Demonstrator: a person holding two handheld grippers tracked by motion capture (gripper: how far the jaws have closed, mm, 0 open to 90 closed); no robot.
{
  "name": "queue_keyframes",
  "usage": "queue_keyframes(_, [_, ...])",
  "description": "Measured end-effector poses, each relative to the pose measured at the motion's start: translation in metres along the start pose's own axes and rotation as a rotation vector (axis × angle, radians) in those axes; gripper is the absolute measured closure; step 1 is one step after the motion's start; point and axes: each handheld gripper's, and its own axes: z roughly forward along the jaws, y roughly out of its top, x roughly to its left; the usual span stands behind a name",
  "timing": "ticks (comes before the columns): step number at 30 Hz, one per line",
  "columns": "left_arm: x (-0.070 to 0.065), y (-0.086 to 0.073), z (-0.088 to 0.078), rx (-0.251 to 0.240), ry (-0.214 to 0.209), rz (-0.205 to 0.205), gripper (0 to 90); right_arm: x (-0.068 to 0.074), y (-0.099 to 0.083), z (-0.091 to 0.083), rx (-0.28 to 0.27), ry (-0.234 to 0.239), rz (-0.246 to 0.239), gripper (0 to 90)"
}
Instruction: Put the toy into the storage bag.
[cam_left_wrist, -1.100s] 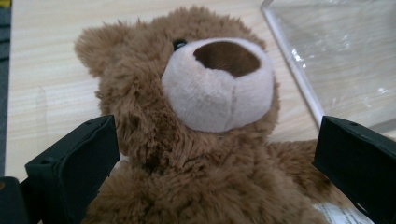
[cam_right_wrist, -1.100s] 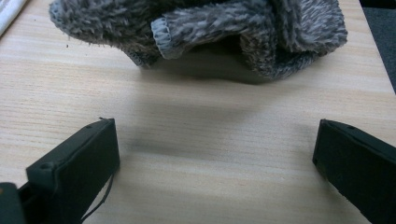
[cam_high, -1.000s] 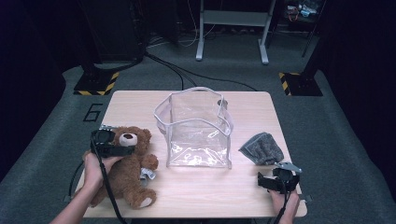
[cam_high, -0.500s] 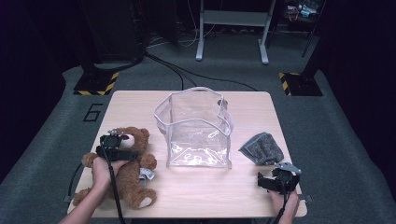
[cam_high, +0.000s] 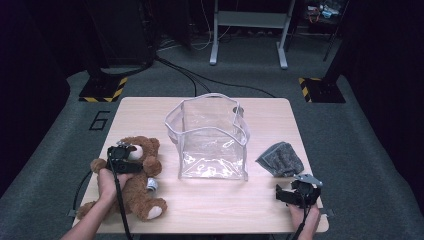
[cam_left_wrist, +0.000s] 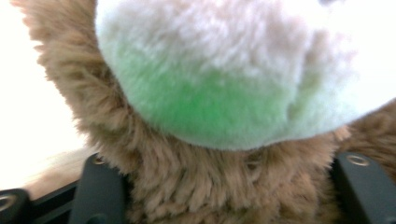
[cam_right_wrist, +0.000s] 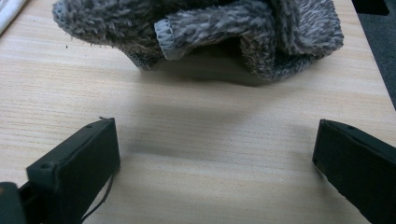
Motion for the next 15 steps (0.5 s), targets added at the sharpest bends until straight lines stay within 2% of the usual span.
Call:
queue_keyframes(1, [0.0,0.0,0.0,0.0,0.0,0.0,42.2,0.0,0.0,0.0,0.0,0.001,-0.003,0.2])
queue_keyframes(2, [0.001,-0.002,-0.004,-0.028,-0.01,-0.005,42.8,0.0,0.0,0.0,0.005,0.001,0.002,0.1])
queue_keyframes(4, [0.001,-0.002,-0.007,-0.03,-0.009,-0.001,43.8,-0.001,0.0,0.0,0.004,0.005,0.0,0.2])
queue_keyframes(5, [0.003,-0.004,-0.011,-0.053,-0.023,0.0,44.3,-0.001,0.0,0.0,0.004,0.006,0.0,0.2])
queue_keyframes(7, [0.004,-0.004,-0.014,-0.062,-0.03,0.001,44.5,-0.002,0.0,0.0,0.004,0.007,0.0,0.2])
queue_keyframes(10, [0.007,-0.004,-0.025,-0.112,-0.046,-0.015,44.9,-0.001,0.0,0.0,0.006,0.009,0.005,0.2])
queue_keyframes(15, [0.011,0.0,-0.043,-0.217,-0.042,-0.034,45.8,-0.003,0.0,0.001,0.007,0.015,0.001,0.2])
